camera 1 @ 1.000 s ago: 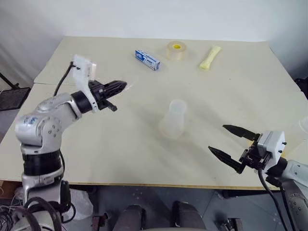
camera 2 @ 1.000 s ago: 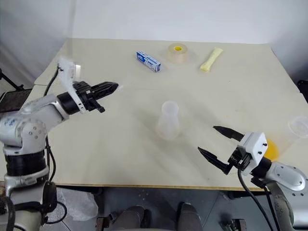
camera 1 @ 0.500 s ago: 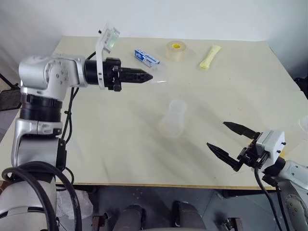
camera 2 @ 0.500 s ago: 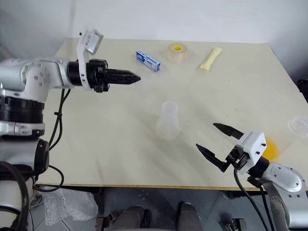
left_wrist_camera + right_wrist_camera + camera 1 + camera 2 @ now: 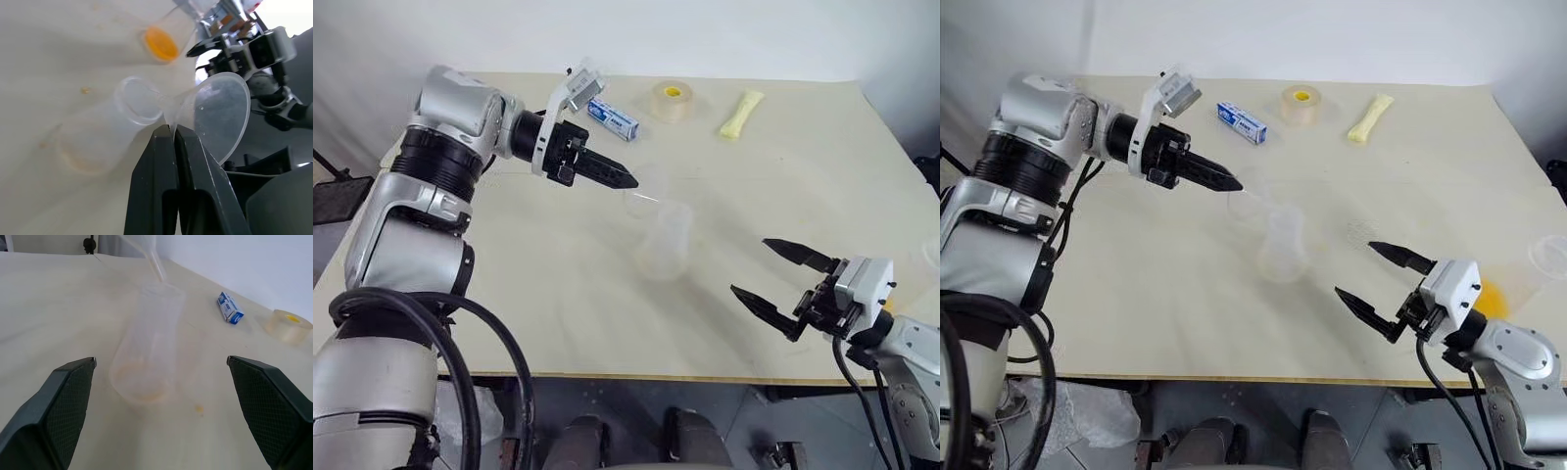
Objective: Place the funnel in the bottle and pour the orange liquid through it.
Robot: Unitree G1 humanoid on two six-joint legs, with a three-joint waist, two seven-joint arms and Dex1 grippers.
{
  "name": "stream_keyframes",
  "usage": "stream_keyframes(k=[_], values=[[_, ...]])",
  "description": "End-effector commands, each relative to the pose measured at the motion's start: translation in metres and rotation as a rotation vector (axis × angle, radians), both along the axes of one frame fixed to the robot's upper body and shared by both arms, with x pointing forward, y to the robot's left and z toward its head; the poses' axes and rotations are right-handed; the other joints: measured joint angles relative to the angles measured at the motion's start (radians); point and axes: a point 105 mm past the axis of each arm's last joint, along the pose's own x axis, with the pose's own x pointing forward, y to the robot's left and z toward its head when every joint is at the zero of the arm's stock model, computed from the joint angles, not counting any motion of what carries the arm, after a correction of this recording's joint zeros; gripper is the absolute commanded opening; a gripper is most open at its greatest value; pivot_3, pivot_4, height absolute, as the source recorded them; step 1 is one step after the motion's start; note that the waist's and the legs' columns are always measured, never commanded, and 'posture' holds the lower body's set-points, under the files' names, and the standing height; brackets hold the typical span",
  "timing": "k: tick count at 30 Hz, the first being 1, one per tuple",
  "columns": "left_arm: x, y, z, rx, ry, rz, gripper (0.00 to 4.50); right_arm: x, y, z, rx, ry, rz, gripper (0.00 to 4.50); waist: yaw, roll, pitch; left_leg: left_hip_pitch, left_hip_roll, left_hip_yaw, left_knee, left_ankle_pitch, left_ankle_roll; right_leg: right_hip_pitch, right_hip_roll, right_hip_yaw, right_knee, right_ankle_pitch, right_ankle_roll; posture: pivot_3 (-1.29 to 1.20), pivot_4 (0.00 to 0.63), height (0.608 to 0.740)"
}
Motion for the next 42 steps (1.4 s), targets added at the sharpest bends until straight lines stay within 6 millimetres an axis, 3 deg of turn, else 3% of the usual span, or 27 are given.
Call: stream_keyframes(k=[1, 6, 28, 32, 42], values=[[-0.009, -0.009, 0.017, -0.035, -0.009, -0.105, 0.04, -0.004, 0.0, 0.013, -0.011, -0.048, 0.025, 4.5, 0.0, 0.0, 0.0, -0.003, 0.0, -0.001, 0.002, 0.0, 0.0, -0.002, 0.0, 0.0, 0.0, 0.0, 0.0, 0.0, 0.15, 0.74], [-0.008, -0.017, 0.016, 0.003, -0.018, -0.121, 0.04, -0.006, 0.002, 0.015, -0.012, -0.052, 0.034, 4.5, -0.002, 0.0, 0.001, -0.009, -0.002, 0.0, 0.004, 0.0, 0.001, -0.01, -0.002, 0.0, 0.006, 0.0, 0.001, 0.0, 0.15, 0.74], [0.001, -0.039, 0.004, 0.236, -0.159, -0.192, 0.04, -0.003, 0.007, 0.023, -0.026, -0.088, 0.036, 4.5, 0.0, -0.001, 0.001, -0.009, -0.003, 0.001, 0.004, 0.001, 0.002, -0.011, -0.002, 0.001, 0.007, 0.001, 0.001, 0.0, 0.15, 0.74], [0.0, -0.044, 0.007, 0.225, -0.172, -0.2, 0.94, -0.005, 0.006, 0.023, -0.031, -0.092, 0.028, 4.5, 0.0, -0.001, 0.001, -0.009, -0.003, 0.001, 0.004, 0.001, 0.002, -0.011, -0.002, 0.001, 0.007, 0.001, 0.001, 0.0, 0.15, 0.74], [0.001, -0.039, 0.024, 0.135, -0.217, -0.195, 4.23, -0.013, 0.004, 0.025, -0.036, -0.098, 0.002, 4.5, -0.001, -0.001, 0.001, -0.01, -0.003, 0.002, 0.005, 0.001, 0.002, -0.011, -0.002, 0.001, 0.008, 0.001, 0.001, 0.0, 0.15, 0.74]])
